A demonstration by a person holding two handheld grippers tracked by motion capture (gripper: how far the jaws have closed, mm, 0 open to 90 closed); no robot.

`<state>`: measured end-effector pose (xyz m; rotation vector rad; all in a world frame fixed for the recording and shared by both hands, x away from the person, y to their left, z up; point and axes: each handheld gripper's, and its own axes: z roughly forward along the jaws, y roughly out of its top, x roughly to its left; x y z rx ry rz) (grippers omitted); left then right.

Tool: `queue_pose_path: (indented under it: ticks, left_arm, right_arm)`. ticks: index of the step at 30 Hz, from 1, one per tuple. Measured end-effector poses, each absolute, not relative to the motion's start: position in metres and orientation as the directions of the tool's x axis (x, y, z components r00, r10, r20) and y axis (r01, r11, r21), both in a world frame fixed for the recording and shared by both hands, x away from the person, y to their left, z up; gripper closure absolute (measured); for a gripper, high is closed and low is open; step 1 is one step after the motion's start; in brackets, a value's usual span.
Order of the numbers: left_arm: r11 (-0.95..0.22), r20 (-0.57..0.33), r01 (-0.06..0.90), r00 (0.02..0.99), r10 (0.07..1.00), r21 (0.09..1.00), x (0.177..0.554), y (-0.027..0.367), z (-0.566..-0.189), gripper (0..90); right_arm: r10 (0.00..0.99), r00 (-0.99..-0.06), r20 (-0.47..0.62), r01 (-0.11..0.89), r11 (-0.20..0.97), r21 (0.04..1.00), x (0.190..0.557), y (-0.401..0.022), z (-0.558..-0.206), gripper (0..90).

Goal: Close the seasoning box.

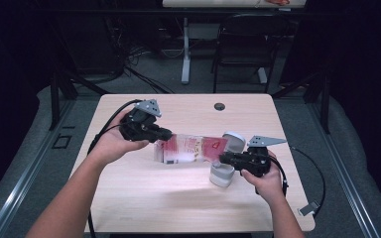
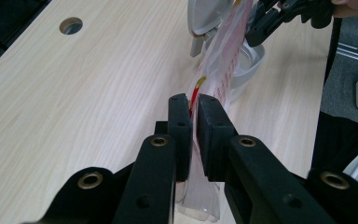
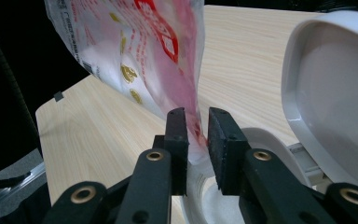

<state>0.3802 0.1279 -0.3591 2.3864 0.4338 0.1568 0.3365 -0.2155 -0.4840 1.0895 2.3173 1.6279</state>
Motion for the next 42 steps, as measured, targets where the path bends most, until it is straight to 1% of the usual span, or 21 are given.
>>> queue_pose_path:
  ticks: [4, 6, 8, 14, 20, 24, 34, 42]
  left_arm:
    - [-0.701, -0.010, 0.272, 0.935, 0.354, 0.659, 0.380, 0.129, -0.361, 83.5]
    - [-0.703, -0.007, 0.274, 0.934, 0.358, 0.656, 0.381, 0.130, -0.362, 83.2]
    - [-0.706, -0.006, 0.273, 0.934, 0.356, 0.653, 0.381, 0.130, -0.363, 82.7]
    - [-0.715, -0.006, 0.276, 0.935, 0.356, 0.643, 0.382, 0.131, -0.366, 82.9]
    - [-0.712, -0.012, 0.284, 0.933, 0.360, 0.642, 0.381, 0.135, -0.372, 82.6]
    - [-0.696, -0.032, 0.299, 0.929, 0.369, 0.652, 0.379, 0.143, -0.383, 82.2]
    - [-0.687, -0.058, 0.323, 0.923, 0.379, 0.651, 0.374, 0.153, -0.406, 81.7]
    - [-0.689, -0.071, 0.329, 0.924, 0.375, 0.645, 0.368, 0.157, -0.424, 81.4]
  right_arm:
    - [0.607, -0.742, 0.286, 0.487, 0.195, 0.851, 0.337, -0.212, -0.487, 76.2]
    - [0.613, -0.737, 0.285, 0.490, 0.193, 0.850, 0.337, -0.211, -0.489, 81.5]
    - [0.608, -0.737, 0.294, 0.493, 0.187, 0.850, 0.338, -0.212, -0.489, 84.4]
    - [0.594, -0.740, 0.316, 0.496, 0.165, 0.852, 0.338, -0.213, -0.488, 88.5]
    - [0.600, -0.737, 0.312, 0.487, 0.151, 0.860, 0.335, -0.214, -0.484, 89.7]
    - [0.604, -0.736, 0.306, 0.461, 0.117, 0.880, 0.331, -0.215, -0.475, 90.0]
    - [0.624, -0.739, 0.254, 0.429, 0.145, 0.892, 0.326, -0.208, -0.466, 90.0]
    - [0.621, -0.742, 0.252, 0.420, 0.139, 0.897, 0.323, -0.205, -0.461, 90.0]
